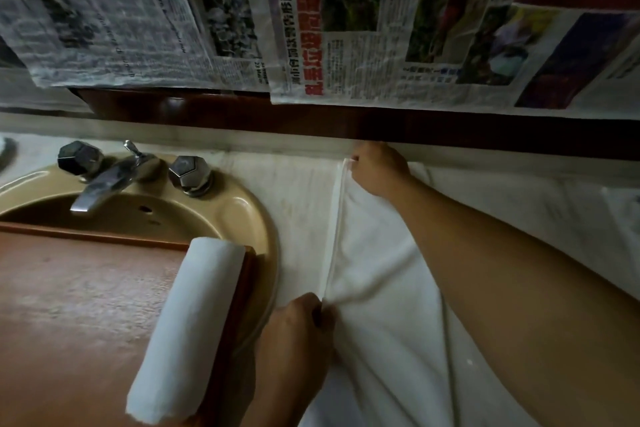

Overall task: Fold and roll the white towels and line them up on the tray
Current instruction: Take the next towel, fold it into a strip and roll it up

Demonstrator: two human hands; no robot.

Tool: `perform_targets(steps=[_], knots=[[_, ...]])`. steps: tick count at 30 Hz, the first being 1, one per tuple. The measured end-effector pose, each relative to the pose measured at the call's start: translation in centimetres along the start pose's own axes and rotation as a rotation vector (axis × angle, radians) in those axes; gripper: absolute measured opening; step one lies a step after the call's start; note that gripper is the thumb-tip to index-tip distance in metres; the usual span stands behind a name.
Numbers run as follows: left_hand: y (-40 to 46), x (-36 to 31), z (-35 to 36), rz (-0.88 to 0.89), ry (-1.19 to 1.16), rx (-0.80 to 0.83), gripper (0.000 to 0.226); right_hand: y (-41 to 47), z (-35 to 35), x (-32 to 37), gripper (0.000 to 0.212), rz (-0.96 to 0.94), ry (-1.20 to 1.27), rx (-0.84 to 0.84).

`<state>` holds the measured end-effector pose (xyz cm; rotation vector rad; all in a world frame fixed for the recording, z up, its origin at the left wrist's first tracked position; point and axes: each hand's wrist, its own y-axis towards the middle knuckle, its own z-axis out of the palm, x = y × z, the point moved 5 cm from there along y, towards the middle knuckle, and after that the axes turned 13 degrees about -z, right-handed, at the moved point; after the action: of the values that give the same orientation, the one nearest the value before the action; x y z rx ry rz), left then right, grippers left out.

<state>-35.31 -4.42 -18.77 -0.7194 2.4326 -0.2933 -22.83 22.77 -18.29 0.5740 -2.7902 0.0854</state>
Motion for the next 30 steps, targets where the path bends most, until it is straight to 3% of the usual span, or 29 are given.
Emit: perform_targets(steps=[5,10,14,26,30], knots=[[0.5,0.4,0.0,0.012,-0.055,0.031,0.04,-0.5,0.7,-0.2,0.024,0.014,0.08,0.009],[0.0,-0.4,-1.7,0.087,-0.201,0.043,0.039,-1.1,-2.1,1.4,0.016,-0.091,0.063,-0.178],[1.2,0.8,-1.3,0.015,-0.198,0.067,0.04,-0.6,0.5,1.5,0.021,-0.066,0.154,-0.057],[1.5,2.4,-1.1,-0.104,-0.177,0.1,0.043,0.8,2.2,2.0,0.019,0.093,0.179,0.007],[1.4,2.8,-0.6,-0.14,-0.047,0.072,0.043,0.8,2.3,2.2,0.012,0.076,0.155,-0.007]])
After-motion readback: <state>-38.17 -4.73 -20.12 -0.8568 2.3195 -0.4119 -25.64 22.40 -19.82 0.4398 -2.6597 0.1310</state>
